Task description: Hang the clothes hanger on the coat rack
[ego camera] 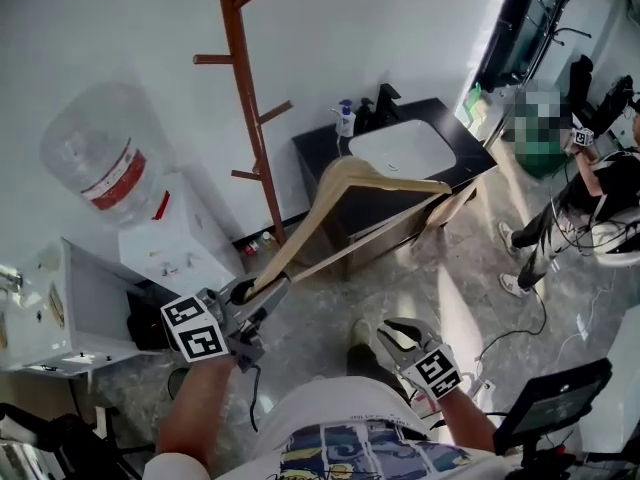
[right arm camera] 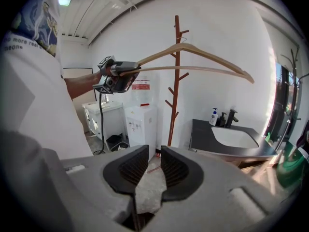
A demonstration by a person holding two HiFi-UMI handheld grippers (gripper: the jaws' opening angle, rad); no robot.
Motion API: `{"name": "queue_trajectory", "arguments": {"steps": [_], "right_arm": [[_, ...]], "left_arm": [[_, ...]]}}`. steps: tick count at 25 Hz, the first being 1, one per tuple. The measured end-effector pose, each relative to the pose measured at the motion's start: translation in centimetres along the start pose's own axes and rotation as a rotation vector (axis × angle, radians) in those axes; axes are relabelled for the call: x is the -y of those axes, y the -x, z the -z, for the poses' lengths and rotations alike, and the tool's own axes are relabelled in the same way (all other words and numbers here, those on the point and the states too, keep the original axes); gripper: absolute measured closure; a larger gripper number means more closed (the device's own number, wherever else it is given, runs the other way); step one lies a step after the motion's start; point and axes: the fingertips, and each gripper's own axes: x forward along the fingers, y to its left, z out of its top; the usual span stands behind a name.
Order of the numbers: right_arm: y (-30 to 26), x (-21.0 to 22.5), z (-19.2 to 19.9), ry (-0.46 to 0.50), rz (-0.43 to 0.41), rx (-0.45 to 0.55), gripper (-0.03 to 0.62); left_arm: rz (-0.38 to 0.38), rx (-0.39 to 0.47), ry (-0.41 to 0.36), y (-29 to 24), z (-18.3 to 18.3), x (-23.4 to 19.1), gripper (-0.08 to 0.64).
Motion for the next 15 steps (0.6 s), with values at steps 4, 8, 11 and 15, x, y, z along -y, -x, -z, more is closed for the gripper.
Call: {"name": "queue_trajectory", "arguments": {"steps": [4, 8, 11, 15], "right_arm": [[-0.5, -1.0, -0.4, 0.009, -0.010, 0.011, 0.511], [-1.3, -1.9, -1.2, 0.024, -0.027, 0.020, 0.511], [-1.6, -2.3, -1.4, 0.035, -0.038, 0.023, 0.511], [-1.8, -2.3, -1.8, 0.043, -0.040, 0.035, 0.511]], "left_arm": [[0.001, 0.008, -0.069, 1.4, -2.6, 1.0, 0.526], [-0.010, 0.037, -0.108, 2.3, -5.9, 1.0, 0.526], [-0.028, 0.061, -0.158, 2.4, -8.8, 1.0, 0.526], [-0.045, 0.076, -0.213, 1.6, -12.1, 0.7, 0.526]]}}
